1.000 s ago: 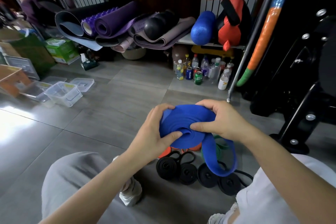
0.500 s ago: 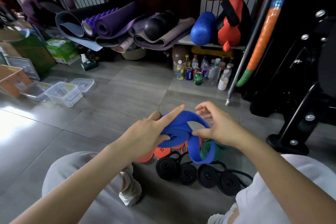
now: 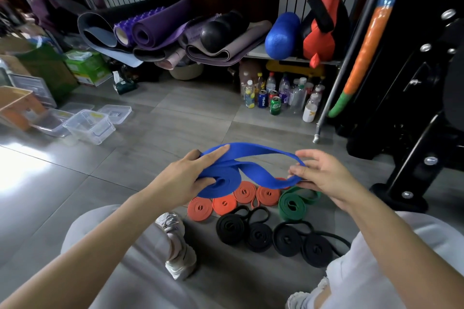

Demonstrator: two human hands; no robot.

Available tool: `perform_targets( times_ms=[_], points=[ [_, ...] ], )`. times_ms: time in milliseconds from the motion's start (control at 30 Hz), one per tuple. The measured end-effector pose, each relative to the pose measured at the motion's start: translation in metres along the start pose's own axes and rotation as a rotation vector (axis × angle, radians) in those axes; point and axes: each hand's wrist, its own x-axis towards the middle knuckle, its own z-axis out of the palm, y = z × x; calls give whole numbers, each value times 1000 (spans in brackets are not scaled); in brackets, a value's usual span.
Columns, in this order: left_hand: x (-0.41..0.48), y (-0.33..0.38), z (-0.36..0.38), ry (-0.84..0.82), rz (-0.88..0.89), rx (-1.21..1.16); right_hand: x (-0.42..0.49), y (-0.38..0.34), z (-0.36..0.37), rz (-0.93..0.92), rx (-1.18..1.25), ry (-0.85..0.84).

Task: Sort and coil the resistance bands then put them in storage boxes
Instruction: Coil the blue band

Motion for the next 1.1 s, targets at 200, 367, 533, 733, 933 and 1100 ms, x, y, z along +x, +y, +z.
perform_targets(
  times_ms=[200,367,533,733,933,1100],
  points=[
    [-5,-9,3,-64,14,-17,-1,1,-5,95,205,-118],
    [-3,-3,7,-95,82,-14,3,-2,1,59,602,-153],
    [-3,-6,4,-87,37,-11,8,-9,2,99,717,-131],
    [-7,-5,-4,4,-51,-64,14,1,-1,136,487,-47],
    [3,10,-12,-5,-142,-28,11,7,11,54,-202,88],
    [11,26,-10,-138,-109,63,-1,-20,42,-173,-441,-157]
  ],
)
